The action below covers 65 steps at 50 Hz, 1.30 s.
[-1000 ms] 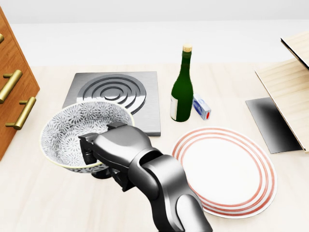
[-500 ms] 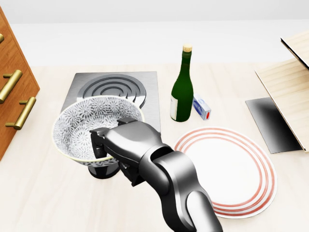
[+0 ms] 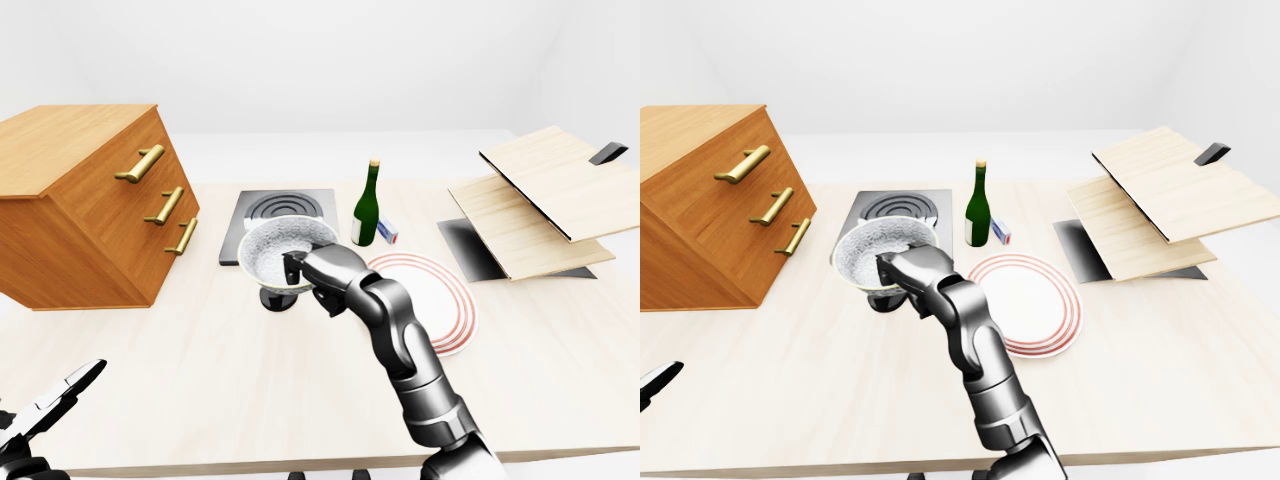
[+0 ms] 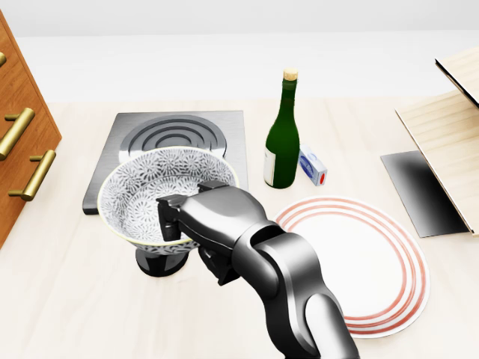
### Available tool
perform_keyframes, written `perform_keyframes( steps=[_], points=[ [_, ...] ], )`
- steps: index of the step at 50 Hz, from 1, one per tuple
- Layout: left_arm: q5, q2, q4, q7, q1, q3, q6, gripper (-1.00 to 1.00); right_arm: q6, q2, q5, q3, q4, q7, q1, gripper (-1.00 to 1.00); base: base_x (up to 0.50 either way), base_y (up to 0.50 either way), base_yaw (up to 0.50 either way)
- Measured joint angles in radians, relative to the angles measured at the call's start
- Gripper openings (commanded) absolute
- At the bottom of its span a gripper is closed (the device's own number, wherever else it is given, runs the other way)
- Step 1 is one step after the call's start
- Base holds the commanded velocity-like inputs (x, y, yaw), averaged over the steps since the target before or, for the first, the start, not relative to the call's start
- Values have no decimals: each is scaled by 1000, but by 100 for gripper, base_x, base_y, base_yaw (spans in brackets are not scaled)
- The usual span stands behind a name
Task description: Pick up the akita bowl and put it on the plate.
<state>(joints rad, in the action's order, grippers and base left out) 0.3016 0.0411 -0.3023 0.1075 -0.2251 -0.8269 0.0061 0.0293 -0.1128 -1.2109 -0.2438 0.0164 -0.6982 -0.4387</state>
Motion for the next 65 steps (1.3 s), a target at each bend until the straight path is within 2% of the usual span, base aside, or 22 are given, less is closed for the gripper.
perform_keyframes(
  steps=[65],
  points=[
    [1, -1, 2, 1, -1, -4, -5, 100, 3, 154, 102, 117, 58, 0, 28, -100, 0, 0, 0]
  ],
)
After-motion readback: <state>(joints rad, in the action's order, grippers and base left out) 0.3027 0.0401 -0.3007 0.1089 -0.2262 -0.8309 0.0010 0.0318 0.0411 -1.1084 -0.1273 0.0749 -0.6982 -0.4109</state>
